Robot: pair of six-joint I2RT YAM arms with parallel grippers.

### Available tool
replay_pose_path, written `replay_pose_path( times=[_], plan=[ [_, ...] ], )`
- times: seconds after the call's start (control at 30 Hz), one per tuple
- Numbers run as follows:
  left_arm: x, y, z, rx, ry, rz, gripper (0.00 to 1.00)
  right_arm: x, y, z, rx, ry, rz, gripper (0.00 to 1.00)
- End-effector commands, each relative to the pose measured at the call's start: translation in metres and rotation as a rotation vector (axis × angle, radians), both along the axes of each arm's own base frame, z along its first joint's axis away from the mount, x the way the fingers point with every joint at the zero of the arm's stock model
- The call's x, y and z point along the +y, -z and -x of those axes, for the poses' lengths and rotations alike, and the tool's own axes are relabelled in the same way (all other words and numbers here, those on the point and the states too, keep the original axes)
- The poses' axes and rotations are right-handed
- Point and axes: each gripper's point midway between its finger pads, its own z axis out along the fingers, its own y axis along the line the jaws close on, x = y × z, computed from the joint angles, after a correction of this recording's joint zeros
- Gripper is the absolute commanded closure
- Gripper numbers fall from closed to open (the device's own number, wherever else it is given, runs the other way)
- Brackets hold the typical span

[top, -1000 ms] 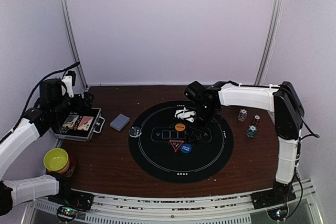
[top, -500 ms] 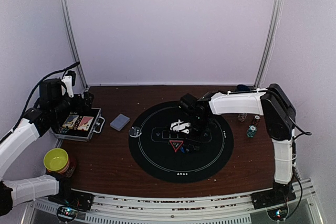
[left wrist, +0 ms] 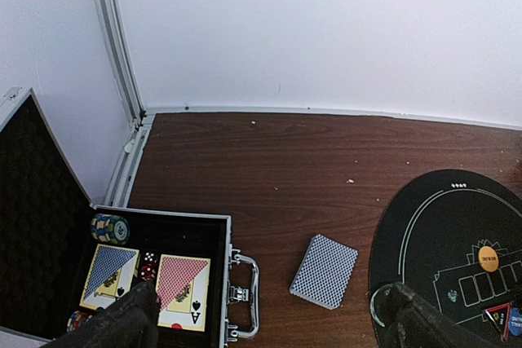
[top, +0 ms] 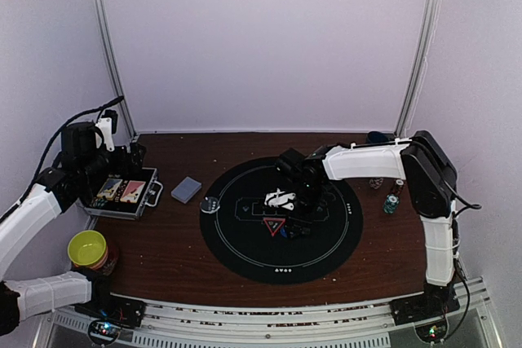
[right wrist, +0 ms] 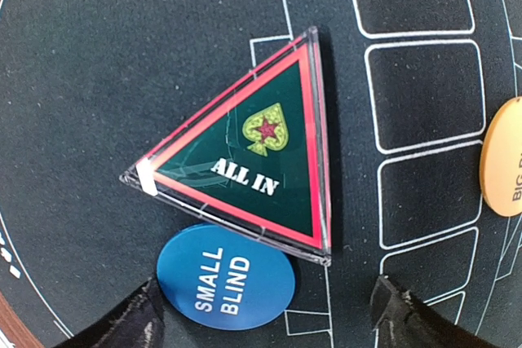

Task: Distribute texas hold em gaming equipment
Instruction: Pick up the small blind button from the poker table mat.

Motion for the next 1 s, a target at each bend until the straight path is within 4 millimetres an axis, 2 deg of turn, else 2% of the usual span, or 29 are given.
replay_pose_path(
  times=[0.0,0.2,0.53,0.63,0.73,0.97],
  plan=[
    [0.003,-0.015,-0.001,-0.044,-0.008,0.008,0.02,0.005,0.015,0.019,0.081,-0.048,0.013,0.15],
    [0.003,-0.016,-0.001,-0.048,-0.008,0.009,0.02,0.008,0.014,0.028,0.134,-0.064,0.001,0.2],
    [0.003,-0.017,-0.001,-0.049,-0.006,0.008,0.02,0.005,0.016,0.031,0.108,-0.083,0.009,0.21],
    [0.003,-0.016,-0.001,-0.05,-0.008,0.007,0.02,0.005,0.016,0.034,0.11,-0.095,0.011,0.3],
    [0.003,-0.017,-0.001,-0.05,-0.007,0.008,0.02,0.006,0.015,0.036,0.116,-0.104,0.01,0.35],
    [0.003,-0.017,0.0,-0.052,-0.006,0.009,0.02,0.004,0.015,0.038,0.129,-0.108,0.018,0.58]
  ],
)
